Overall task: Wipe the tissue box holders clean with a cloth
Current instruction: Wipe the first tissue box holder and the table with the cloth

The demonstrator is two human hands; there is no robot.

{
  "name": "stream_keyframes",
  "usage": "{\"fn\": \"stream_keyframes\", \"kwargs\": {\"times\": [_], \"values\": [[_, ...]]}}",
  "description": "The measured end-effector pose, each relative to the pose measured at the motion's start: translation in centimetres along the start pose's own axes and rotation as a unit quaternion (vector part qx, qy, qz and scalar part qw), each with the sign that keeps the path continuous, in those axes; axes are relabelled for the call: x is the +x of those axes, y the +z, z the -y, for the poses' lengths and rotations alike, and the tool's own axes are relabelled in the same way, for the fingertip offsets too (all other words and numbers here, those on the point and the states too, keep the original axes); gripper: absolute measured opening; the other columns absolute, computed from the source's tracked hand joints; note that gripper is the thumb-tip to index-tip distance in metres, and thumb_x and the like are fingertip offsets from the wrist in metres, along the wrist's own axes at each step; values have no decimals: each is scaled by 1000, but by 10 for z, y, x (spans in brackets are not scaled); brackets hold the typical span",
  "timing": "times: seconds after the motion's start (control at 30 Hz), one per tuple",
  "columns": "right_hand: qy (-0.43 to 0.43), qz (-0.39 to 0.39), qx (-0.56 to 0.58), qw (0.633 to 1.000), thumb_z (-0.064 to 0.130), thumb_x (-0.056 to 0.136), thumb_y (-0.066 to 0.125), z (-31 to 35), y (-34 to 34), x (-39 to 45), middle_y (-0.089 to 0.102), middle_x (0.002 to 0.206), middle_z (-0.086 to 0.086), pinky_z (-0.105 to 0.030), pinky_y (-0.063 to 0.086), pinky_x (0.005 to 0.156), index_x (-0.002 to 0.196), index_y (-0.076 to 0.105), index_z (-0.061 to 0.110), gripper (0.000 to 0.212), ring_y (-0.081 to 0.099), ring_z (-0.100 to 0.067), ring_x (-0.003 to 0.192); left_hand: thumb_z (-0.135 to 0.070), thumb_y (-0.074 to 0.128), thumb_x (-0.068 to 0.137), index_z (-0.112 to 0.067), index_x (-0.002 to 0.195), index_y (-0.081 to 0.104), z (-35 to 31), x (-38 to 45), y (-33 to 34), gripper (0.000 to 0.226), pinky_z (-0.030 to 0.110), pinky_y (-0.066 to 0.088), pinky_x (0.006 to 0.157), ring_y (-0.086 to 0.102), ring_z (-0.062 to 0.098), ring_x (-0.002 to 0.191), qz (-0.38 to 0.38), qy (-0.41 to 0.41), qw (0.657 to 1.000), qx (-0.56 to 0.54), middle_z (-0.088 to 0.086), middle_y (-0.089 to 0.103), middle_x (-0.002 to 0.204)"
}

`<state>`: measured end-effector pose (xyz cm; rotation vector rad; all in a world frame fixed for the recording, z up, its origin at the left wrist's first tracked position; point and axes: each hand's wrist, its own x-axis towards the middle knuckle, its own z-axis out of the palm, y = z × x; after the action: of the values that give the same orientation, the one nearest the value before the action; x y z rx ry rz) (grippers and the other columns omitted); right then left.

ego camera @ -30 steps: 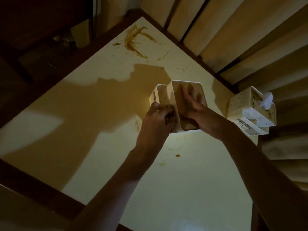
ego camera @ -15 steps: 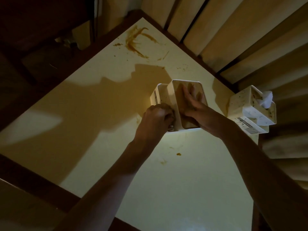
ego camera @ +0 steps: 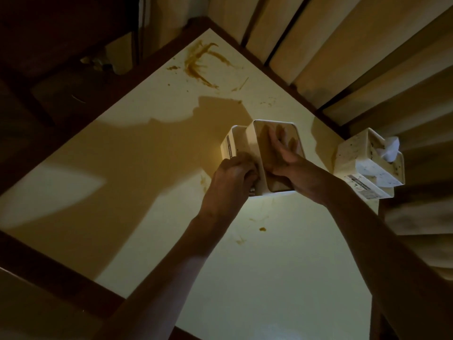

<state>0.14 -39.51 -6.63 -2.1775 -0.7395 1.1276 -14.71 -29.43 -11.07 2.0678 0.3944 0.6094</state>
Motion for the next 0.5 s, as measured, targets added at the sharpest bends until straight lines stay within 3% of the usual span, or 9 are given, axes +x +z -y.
{"fn": "stream_keyframes", "kwargs": {"times": [0.13,0.27,0.33,0.43,0.5], "values": [[-1,-8,-38,999,42,72,56,-1,-1,2,-14,156,21,-60,10,115,118,5,83,80,-16,-23,146,-5,61,86,-7,84,72,1,-2,-12,11,8,43,73,65,16,75,67,45,996,-30,5,71,90],[-8,-12,-57,998,57,62,57,-3,0,-1,-12,156,22,-61,9,115,120,4,82,82,-14,-22,146,-2,60,84,-3,80,70,5,6,-7,11,14,49,68,64,18,69,-24,29,998,-54,9,69,81],[-8,-14,-55,998,56,61,59,-5,-1,-2,-11,156,23,-61,10,115,124,4,79,86,-15,-22,146,-1,56,87,-2,81,69,4,7,3,13,18,50,66,61,23,71,-54,-15,998,-40,12,67,80],[-6,-26,-44,999,45,74,61,-8,-3,1,-15,156,22,-59,6,117,128,2,75,86,-18,-19,145,-3,57,88,-2,84,68,6,8,7,13,27,55,68,63,25,74,-42,-1,999,-32,13,67,83],[-2,-23,-48,999,52,75,61,-5,-1,1,-16,156,19,-59,6,116,128,1,75,83,-17,-19,145,-3,60,87,-4,83,69,9,6,-3,10,9,49,73,65,20,74,13,52,998,-42,9,69,85]]}}
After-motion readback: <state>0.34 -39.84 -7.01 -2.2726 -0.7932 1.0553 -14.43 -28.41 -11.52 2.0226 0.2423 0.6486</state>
